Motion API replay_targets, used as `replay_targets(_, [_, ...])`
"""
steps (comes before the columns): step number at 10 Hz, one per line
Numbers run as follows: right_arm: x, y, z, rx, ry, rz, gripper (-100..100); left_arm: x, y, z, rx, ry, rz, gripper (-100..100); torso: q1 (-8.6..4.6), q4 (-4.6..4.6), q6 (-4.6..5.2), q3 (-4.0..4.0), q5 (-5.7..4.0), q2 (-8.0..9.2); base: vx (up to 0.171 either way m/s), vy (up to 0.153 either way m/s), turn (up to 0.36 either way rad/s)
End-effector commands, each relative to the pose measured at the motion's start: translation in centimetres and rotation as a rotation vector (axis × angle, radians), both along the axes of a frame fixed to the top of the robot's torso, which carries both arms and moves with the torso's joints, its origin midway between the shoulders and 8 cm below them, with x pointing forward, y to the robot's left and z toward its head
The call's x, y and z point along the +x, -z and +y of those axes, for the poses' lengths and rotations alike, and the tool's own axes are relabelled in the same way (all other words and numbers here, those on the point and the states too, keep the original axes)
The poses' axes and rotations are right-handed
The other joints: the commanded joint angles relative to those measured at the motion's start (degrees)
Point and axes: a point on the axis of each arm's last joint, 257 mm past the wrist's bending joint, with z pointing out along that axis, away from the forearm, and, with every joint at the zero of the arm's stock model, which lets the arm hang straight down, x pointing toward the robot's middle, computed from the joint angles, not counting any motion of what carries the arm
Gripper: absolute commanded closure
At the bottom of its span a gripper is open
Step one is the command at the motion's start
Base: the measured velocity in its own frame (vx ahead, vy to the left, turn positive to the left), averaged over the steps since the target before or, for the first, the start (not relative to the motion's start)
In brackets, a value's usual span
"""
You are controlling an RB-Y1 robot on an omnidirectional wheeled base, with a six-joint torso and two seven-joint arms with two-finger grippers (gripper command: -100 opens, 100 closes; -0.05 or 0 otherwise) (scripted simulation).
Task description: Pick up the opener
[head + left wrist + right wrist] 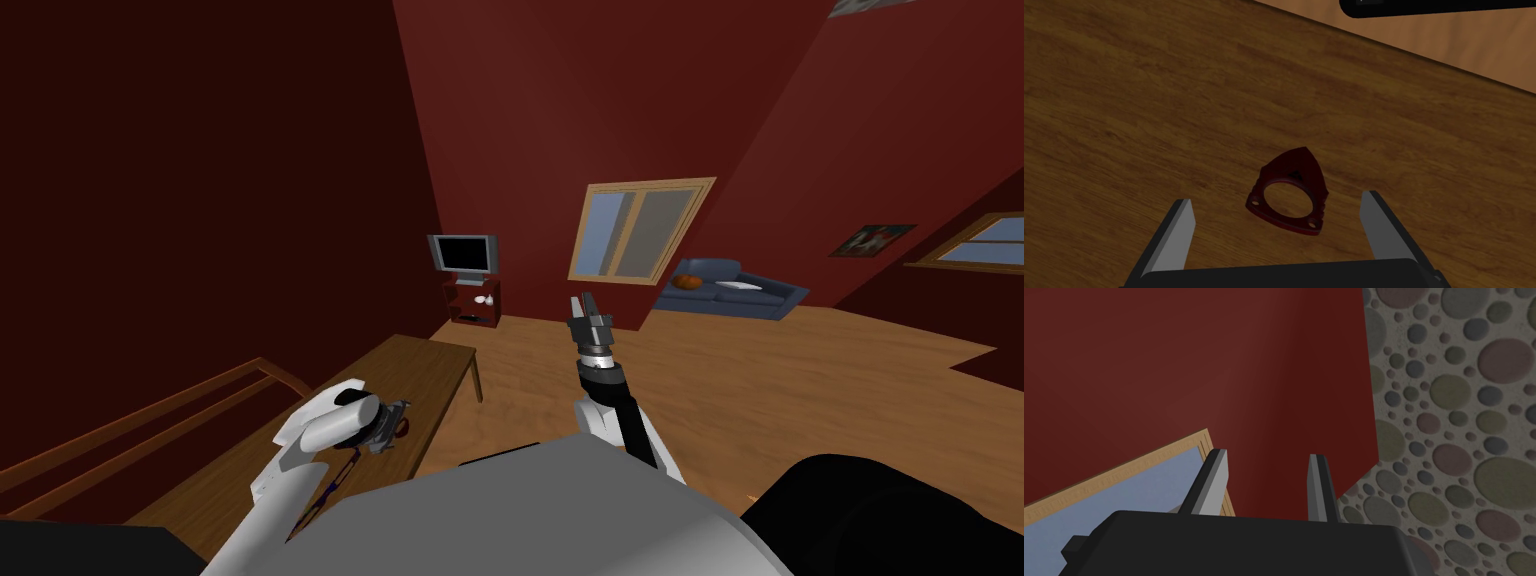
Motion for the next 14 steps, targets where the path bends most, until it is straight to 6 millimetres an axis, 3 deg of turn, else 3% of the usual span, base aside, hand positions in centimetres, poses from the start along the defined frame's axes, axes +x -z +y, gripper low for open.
replay_targets(1, [0.0,0.0,0.0,0.0,0.0,0.0,0,0.0,0.0,0.0,0.0,0.0,0.0,-100,0.0,0.0,0.0,0.0,0.0,0.0,0.002,0.014,-0.001])
replay_targets(2, [0.0,0.0,0.0,0.0,0.0,0.0,0,-0.1,0.0,0.0,-0.002,0.0,0.004,0,-0.06,0.0,0.0,0.0,-0.01,0.01,0.0,0.0,0.0])
replay_targets(3, [0.0,0.0,0.0,0.0,0.0,0.0,0,-0.2,1.0,-0.3,-0.002,-0.006,0.004,-100,-0.11,0.0,0.0,0.01,-0.02,0.01,0.007,0.015,-0.039])
replay_targets(6, [0.0,0.0,0.0,0.0,0.0,0.0,0,-0.3,2.4,-0.8,-0.001,-0.013,0.004,-100,-0.01,-0.01,0.01,-0.02,0.0,-0.04,0.014,0.032,-0.029])
replay_targets(7, [0.0,0.0,0.0,0.0,0.0,0.0,0,-0.3,2.0,-0.6,-0.002,-0.012,0.005,-100,-0.01,-0.01,0.01,-0.03,0.0,-0.04,0.006,0.014,-0.006])
replay_targets(8, [0.0,0.0,0.0,0.0,0.0,0.0,0,-0.2,2.0,-0.6,-0.001,-0.012,0.004,100,-0.07,0.0,0.0,-0.01,-0.01,-0.02,0.0,0.0,0.0])
replay_targets(12, [0.0,0.0,0.0,0.0,0.0,0.0,0,-0.4,2.1,-0.6,-0.002,-0.013,0.008,100,-0.11,0.05,0.03,0.03,-0.01,0.02,0.0,0.0,0.0])
replay_targets(13, [0.0,0.0,0.0,0.0,0.0,0.0,0,-0.4,2.1,-0.6,-0.002,-0.013,0.008,0,-0.11,0.05,0.03,0.04,-0.01,0.02,0.0,0.0,0.0])
replay_targets(14, [0.0,0.0,0.0,0.0,0.0,0.0,0,-0.2,1.2,-0.4,-0.002,-0.007,0.004,100,-0.11,0.05,0.03,0.04,-0.01,0.03,-0.013,-0.023,0.038])
